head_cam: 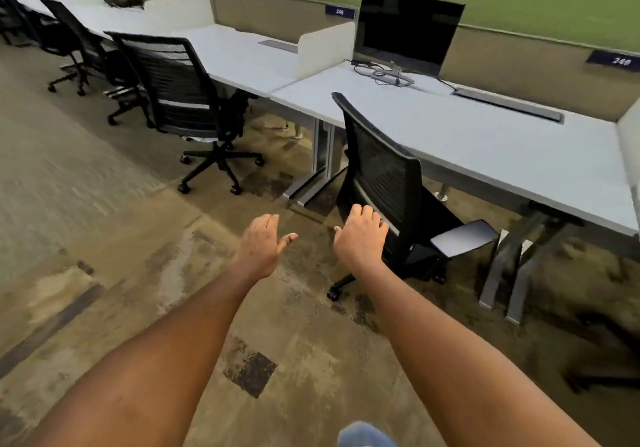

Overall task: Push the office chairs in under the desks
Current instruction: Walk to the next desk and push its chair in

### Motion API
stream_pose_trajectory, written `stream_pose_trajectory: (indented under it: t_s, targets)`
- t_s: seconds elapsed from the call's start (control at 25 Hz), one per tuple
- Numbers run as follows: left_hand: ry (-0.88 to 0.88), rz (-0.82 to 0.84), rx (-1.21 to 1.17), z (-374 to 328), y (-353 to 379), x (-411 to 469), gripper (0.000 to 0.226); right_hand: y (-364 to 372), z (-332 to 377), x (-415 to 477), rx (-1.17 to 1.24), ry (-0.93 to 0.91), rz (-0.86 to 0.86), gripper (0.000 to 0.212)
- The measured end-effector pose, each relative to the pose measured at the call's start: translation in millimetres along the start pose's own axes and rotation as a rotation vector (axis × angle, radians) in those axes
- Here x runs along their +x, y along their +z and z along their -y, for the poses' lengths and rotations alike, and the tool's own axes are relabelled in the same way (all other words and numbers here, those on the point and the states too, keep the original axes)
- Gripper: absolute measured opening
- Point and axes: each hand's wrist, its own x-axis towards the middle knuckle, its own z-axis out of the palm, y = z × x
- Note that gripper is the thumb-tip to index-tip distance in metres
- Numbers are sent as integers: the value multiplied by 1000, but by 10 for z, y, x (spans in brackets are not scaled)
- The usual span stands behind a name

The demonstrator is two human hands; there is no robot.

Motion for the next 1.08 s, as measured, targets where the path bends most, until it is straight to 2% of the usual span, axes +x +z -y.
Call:
stream_pose_trajectory:
  t_s: [0.08, 0.2, 0.4, 0.52, 0.68, 0.8, 0.92, 1.08]
  targets:
    - [20, 29, -37, 159, -102, 332, 61, -40, 142, 177, 5, 47, -8, 51]
    - [152, 38, -17, 204, -96, 739, 64, -139, 205, 584, -47, 75, -107, 51]
    - [229, 96, -34, 338, -7, 1511, 66, -253, 234, 1629, -94, 189, -201, 66]
    - [276, 112, 23, 437, 64, 1926, 65, -167, 185, 2208, -117, 272, -143, 68]
    - [284, 136, 136, 623, 16, 2691, 57, 70, 49, 2831, -241, 367, 66, 75]
    - [252, 96, 119, 626, 44, 3149, 53, 256, -75, 3138, -214, 477, 165, 60]
    - [313, 110, 116, 498, 156, 3400, 55, 461, -110, 3146, -257, 511, 51, 29]
    - [395, 135, 92, 286, 228, 3670, 56, 598, -88, 3031, -294, 429, -54, 21]
